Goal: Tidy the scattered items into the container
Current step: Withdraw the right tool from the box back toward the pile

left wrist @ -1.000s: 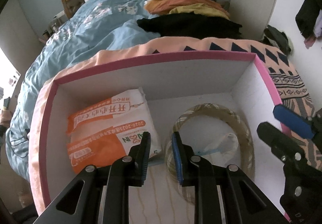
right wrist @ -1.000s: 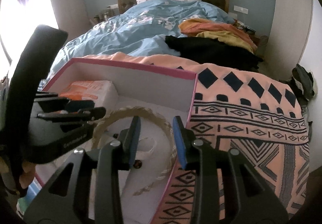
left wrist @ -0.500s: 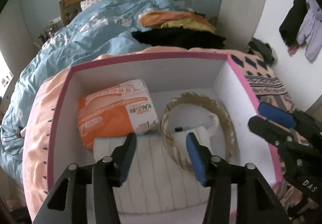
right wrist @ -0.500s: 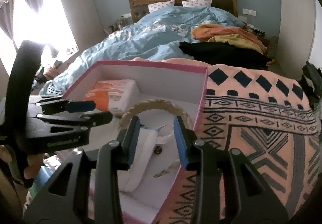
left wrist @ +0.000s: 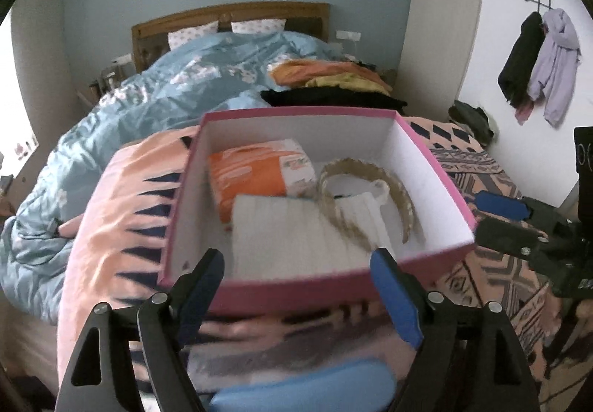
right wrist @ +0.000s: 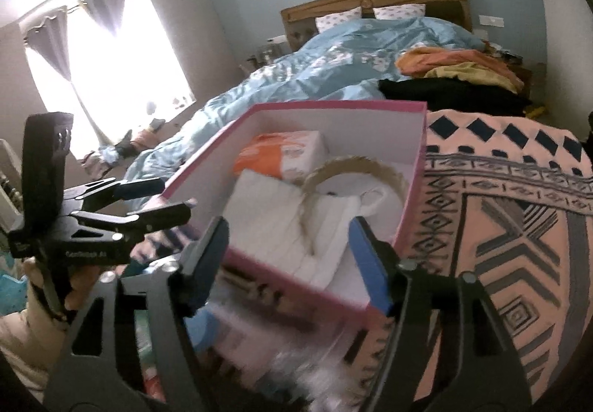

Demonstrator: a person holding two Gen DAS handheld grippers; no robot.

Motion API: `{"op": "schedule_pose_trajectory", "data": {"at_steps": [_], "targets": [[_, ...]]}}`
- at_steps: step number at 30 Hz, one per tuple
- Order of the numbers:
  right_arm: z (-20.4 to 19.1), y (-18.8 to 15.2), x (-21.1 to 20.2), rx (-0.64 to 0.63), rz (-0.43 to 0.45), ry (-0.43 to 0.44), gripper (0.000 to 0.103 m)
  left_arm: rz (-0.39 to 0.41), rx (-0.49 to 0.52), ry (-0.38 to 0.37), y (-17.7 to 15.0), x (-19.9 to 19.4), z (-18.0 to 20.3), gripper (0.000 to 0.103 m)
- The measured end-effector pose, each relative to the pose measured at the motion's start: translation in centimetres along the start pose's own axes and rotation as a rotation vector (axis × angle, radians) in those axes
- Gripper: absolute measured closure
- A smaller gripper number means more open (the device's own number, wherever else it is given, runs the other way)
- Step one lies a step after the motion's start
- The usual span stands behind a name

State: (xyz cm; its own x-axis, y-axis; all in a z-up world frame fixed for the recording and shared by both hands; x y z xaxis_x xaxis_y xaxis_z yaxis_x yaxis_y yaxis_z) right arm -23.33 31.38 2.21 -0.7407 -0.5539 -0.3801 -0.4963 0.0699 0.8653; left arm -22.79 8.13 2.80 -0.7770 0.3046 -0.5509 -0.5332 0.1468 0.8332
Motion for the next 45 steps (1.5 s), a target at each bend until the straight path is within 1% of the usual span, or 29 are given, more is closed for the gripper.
{"op": "schedule_pose_trajectory", "data": {"at_steps": [1, 3, 6, 7, 10, 12, 13, 14, 16, 18, 20, 21, 25, 28, 32, 33, 35, 37, 39, 42, 45], "targets": [[-0.6, -0.6, -0.4, -0.006, -0.008, 0.022, 0.022, 0.009, -0.004, 0.006, -0.6, -0.8, -0.5, 0.020], [-1.5, -1.8, -0.9, -0.027, -0.029, 0.046, 0.021, 0.009, -0.025, 0.007, -1.8, -2.0, -1.5, 0.020], [-2.5, -3.4, -1.2, -0.027, -0.063, 0.076, 0.021, 0.001, -0.068, 0.035, -4.2, -3.6, -3.6, 0.020], [-2.8, -4.1, -1.2, -0.023, -0.086, 0.099, 0.020, -0.006, -0.082, 0.050, -5.0, -4.0, -4.4, 0.020], [-3.6, -6.0, -0.6, -0.030, -0.144, 0.126, 0.018, -0.035, -0.119, 0.080, -7.4, -4.7, -6.2, 0.020], [-4.1, -7.3, 0.0, -0.040, -0.186, 0.151, 0.014, -0.051, -0.151, 0.092, -8.6, -5.1, -7.2, 0.020], [-4.4, -7.9, 0.3, -0.043, -0.210, 0.158, 0.009, -0.060, -0.165, 0.093, -9.2, -5.2, -7.6, 0.020], [-4.7, -8.4, 0.4, -0.045, -0.216, 0.159, 0.007, -0.063, -0.179, 0.099, -9.6, -5.3, -7.9, 0.020], [-5.4, -8.9, 0.6, -0.051, -0.225, 0.178, 0.002, -0.067, -0.212, 0.105, -10.3, -5.4, -8.6, 0.020], [-5.9, -9.0, 0.7, -0.049, -0.225, 0.194, 0.002, -0.064, -0.231, 0.103, -11.1, -5.7, -8.9, 0.020], [-6.4, -9.0, 0.9, -0.041, -0.236, 0.206, 0.002, -0.062, -0.223, 0.137, -11.7, -5.7, -9.1, 0.020], [-6.6, -9.1, 1.1, -0.046, -0.247, 0.192, 0.002, -0.057, -0.219, 0.147, -12.0, -5.8, -9.2, 0.020], [-7.1, -9.3, 1.7, -0.042, -0.280, 0.170, 0.002, -0.051, -0.234, 0.132, -13.0, -6.5, -9.7, 0.020], [-7.1, -9.5, 1.8, -0.014, -0.279, 0.188, 0.001, -0.043, -0.209, 0.155, -13.5, -6.9, -9.8, 0.020], [-7.0, -9.5, 2.6, 0.032, -0.286, 0.188, 0.001, -0.046, -0.201, 0.156, -14.0, -7.0, -10.1, 0.020], [-6.9, -9.5, 2.8, 0.045, -0.291, 0.189, 0.001, -0.047, -0.193, 0.178, -14.1, -6.8, -10.4, 0.019], [-6.9, -9.6, 3.1, 0.061, -0.300, 0.182, 0.001, -0.070, -0.219, 0.237, -14.6, -6.2, -11.5, 0.020], [-6.8, -9.6, 3.3, 0.075, -0.297, 0.179, 0.002, -0.100, -0.271, 0.212, -15.1, -5.6, -12.8, 0.020], [-6.7, -9.7, 3.6, 0.092, -0.300, 0.184, 0.001, -0.096, -0.312, 0.183, -15.2, -5.8, -13.2, 0.020], [-6.5, -9.8, 4.0, 0.122, -0.304, 0.193, 0.001, -0.052, -0.279, 0.165, -14.2, -6.4, -12.3, 0.020], [-6.3, -9.9, 4.4, 0.158, -0.307, 0.201, 0.001, -0.054, -0.245, 0.067, -13.1, -5.9, -10.6, 0.020]]}}
Point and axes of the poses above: each gripper's, at about its wrist camera, not at the fingertips, and x roughly the way its jaws point, z to its right, y to its top, the point moved 2 cm from there along x, roughly the way its jaws point, and after that the axes turned 12 degrees about z, right-handed, at the moved point
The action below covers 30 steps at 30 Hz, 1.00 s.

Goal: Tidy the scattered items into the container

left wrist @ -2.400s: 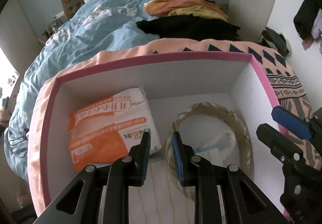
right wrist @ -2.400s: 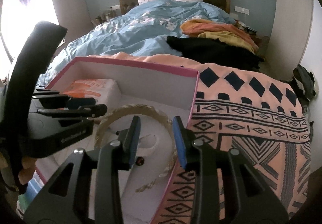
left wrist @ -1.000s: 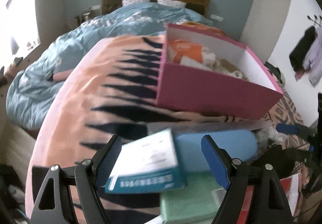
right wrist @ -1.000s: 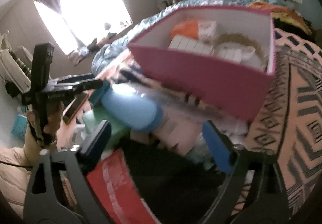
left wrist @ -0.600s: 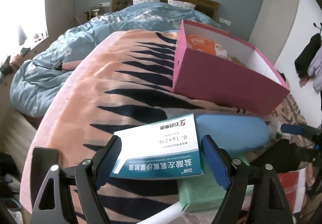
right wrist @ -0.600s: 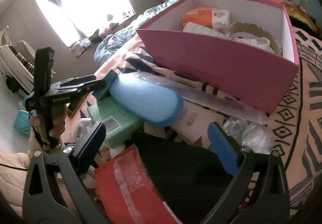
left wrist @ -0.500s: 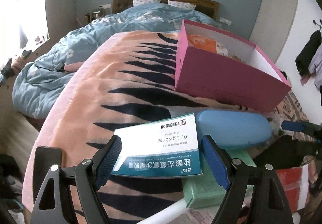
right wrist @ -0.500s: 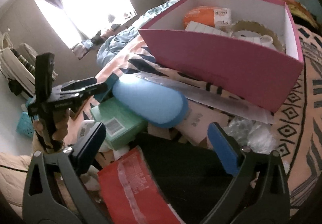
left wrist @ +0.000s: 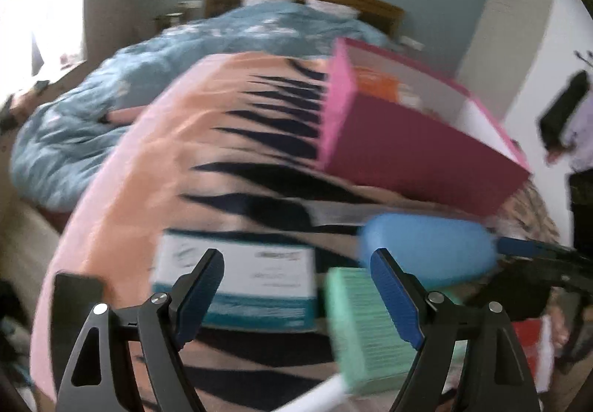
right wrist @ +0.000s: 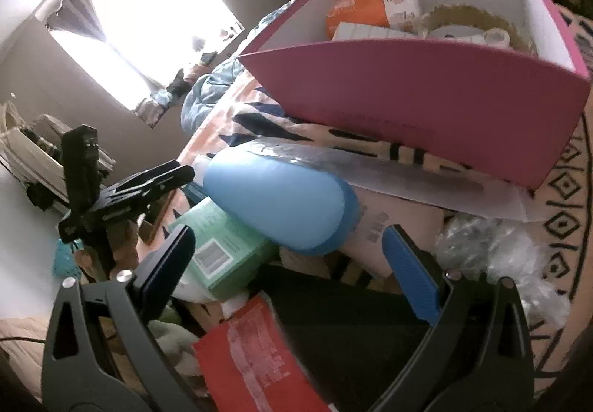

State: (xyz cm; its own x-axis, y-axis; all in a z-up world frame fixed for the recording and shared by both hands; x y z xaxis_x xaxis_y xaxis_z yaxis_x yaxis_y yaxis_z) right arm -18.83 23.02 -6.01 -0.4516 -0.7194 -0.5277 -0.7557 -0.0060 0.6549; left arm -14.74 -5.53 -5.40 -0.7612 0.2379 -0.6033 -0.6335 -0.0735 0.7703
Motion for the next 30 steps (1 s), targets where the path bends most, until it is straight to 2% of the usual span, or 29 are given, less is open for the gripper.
{"op": "schedule_pose_trajectory", "data": {"at_steps": [4, 9, 15, 23, 30], "targets": [[0.8, -0.1, 0.4, 0.068, 0.006, 0.021, 0.001, -0.029, 0.063, -0.026, 0.4, 1.4, 2.4, 0.020], [2.0, 0.0, 0.7, 0.159, 0.024, 0.043, 0.001, -0.057, 0.056, -0.088, 0.8, 2.3, 3.5, 0.020], [2.2, 0.3, 1.3, 0.186, 0.019, 0.060, 0.001, -0.110, 0.048, -0.164, 0.8, 2.8, 4.3, 0.020], [2.5, 0.3, 1.7, 0.224, 0.007, 0.088, 0.001, -0.130, 0.044, -0.205, 0.8, 3.5, 5.4, 0.020], [2.0, 0.2, 1.7, 0.222, 0.010, 0.128, 0.001, -0.128, 0.086, -0.214, 1.0, 3.8, 6.6, 0.020]]}}
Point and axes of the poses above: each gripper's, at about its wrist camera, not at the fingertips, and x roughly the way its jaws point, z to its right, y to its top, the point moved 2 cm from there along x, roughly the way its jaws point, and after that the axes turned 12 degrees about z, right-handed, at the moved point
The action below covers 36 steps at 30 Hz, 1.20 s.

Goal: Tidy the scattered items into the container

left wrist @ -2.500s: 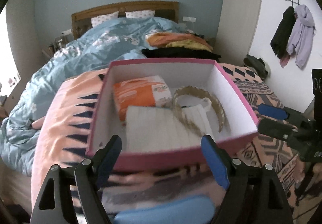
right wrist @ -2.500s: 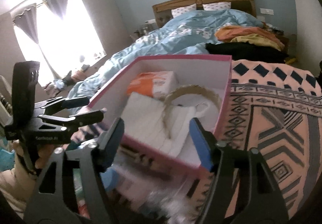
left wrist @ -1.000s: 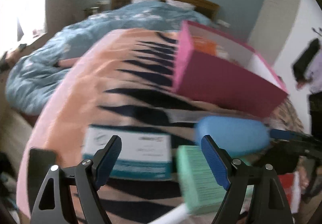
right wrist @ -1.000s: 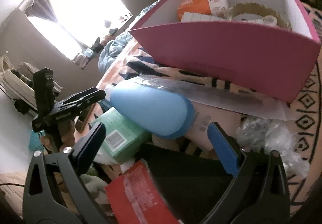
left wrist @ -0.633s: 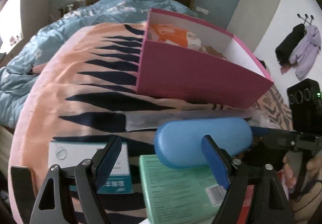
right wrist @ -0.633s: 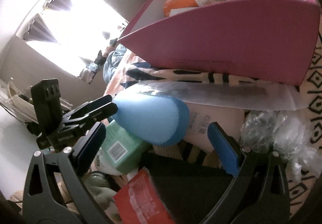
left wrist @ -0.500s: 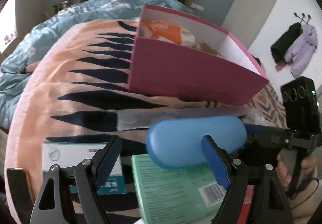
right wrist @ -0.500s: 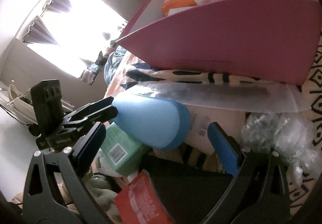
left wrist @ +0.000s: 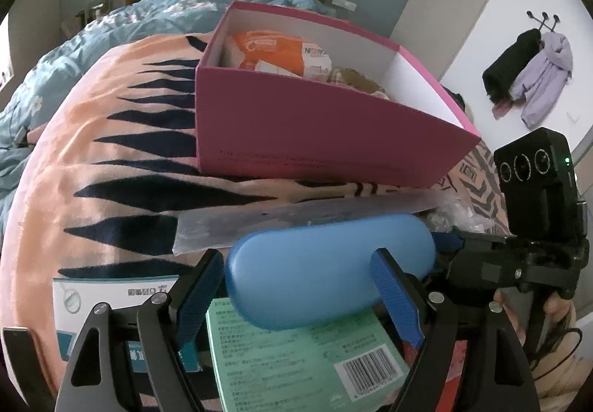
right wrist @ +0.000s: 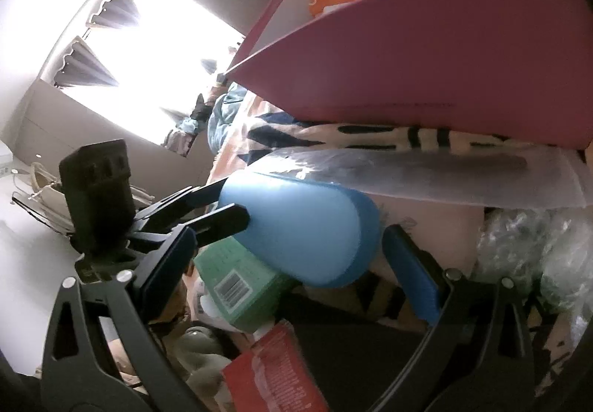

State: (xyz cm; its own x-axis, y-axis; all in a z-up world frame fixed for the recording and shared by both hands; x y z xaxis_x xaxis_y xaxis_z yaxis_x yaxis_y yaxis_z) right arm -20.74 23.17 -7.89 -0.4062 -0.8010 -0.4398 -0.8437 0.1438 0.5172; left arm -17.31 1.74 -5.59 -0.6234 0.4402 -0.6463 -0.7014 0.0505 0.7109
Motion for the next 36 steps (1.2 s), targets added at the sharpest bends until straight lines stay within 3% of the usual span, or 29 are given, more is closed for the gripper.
{"op": "schedule_pose_trajectory", "data": {"at_steps": [16, 20, 27, 36], "targets": [[0.4, -0.1, -0.3, 0.039, 0.023, 0.042, 0.002, -0.017, -0.043, -0.029, -0.5, -0.3, -1.3, 0.020], [0.2, 0.0, -0.7, 0.028, 0.021, 0.046, 0.009, -0.043, -0.054, -0.057, -0.8, -0.3, -1.6, 0.019], [0.2, -0.3, -0.7, 0.021, 0.020, 0.030, 0.012, -0.081, -0.070, -0.120, -1.3, 0.5, -1.1, 0.019], [0.3, -0.4, -0.9, 0.015, 0.022, 0.022, 0.016, -0.076, -0.077, -0.118, -1.4, 0.5, -1.0, 0.019]]}}
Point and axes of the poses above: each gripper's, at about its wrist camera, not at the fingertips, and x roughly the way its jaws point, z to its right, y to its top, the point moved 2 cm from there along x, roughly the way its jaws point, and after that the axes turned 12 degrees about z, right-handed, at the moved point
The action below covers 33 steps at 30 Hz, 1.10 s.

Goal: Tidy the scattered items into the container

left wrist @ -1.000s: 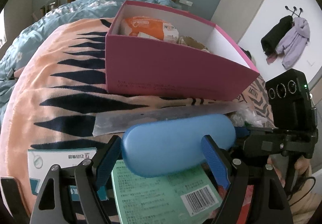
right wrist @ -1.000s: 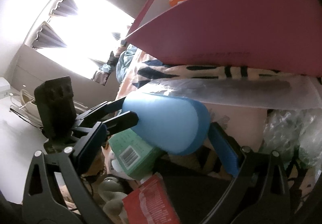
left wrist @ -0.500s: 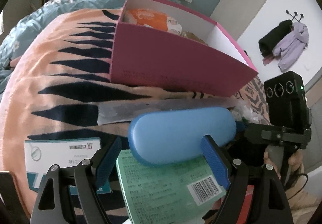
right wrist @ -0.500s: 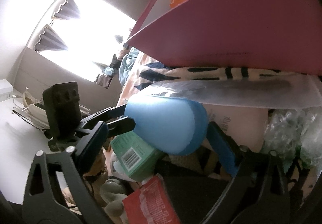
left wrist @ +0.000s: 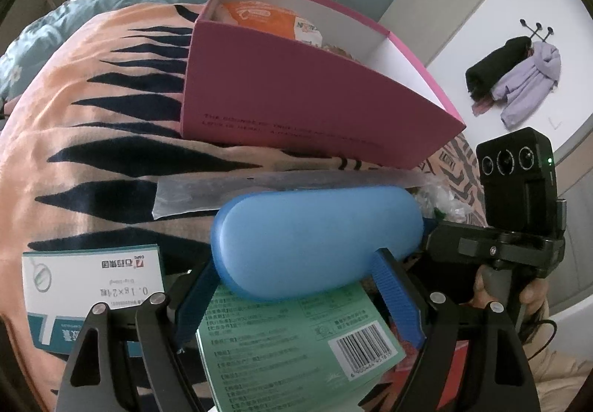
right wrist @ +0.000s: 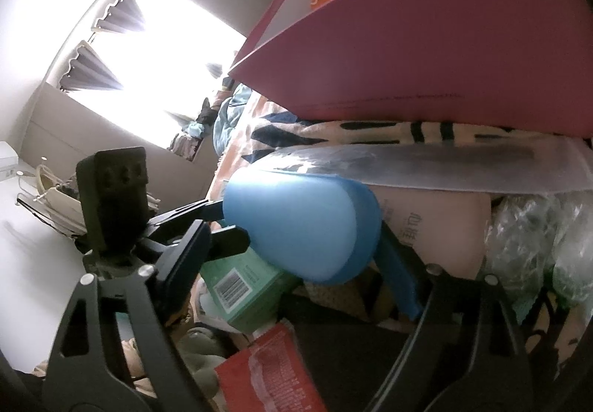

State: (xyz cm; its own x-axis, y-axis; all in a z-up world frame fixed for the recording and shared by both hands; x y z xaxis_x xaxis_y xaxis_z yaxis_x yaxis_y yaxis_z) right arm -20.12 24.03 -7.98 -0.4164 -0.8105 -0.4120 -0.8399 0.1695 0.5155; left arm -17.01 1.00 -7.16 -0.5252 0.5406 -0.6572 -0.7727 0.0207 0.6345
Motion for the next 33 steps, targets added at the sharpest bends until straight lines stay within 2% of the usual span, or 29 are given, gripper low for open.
{"op": "schedule_pose_trajectory", "data": {"at_steps": [4, 8, 11, 18, 23, 27, 29, 30, 33], "targets": [[0.0, 0.0, -0.1, -0.005, 0.002, -0.005, 0.018, 0.007, 0.001, 0.013, 0.0, -0.1, 0.2, 0.019], [0.1, -0.1, -0.2, -0.023, 0.004, -0.027, 0.030, 0.038, -0.006, 0.029, 0.2, -0.5, 0.0, 0.024], [0.4, 0.0, -0.5, -0.018, 0.010, -0.027, 0.034, 0.049, -0.015, 0.023, 0.4, -0.9, -0.2, 0.029], [0.2, -0.3, -0.3, -0.032, 0.001, -0.022, 0.039, 0.065, -0.028, 0.014, 0.3, -1.5, -0.5, 0.033], [-0.1, -0.6, -0.4, -0.063, -0.001, -0.023, 0.047, 0.072, -0.016, 0.002, -0.3, -2.3, -0.6, 0.035], [-0.2, -0.9, -0.4, -0.081, 0.003, -0.031, 0.052, 0.071, -0.003, 0.022, -0.6, -2.2, -0.7, 0.036], [-0.2, -1.0, -0.4, -0.085, -0.001, -0.027, 0.058, 0.056, 0.000, 0.053, -0.8, -1.9, -0.9, 0.043], [-0.3, -1.1, -0.4, -0.089, -0.002, -0.027, 0.059, 0.047, 0.010, 0.063, -0.9, -1.6, -0.9, 0.052], [-0.4, -1.3, -0.5, -0.098, -0.002, -0.027, 0.061, 0.046, 0.031, 0.071, -1.0, -1.4, -0.5, 0.056]]}}
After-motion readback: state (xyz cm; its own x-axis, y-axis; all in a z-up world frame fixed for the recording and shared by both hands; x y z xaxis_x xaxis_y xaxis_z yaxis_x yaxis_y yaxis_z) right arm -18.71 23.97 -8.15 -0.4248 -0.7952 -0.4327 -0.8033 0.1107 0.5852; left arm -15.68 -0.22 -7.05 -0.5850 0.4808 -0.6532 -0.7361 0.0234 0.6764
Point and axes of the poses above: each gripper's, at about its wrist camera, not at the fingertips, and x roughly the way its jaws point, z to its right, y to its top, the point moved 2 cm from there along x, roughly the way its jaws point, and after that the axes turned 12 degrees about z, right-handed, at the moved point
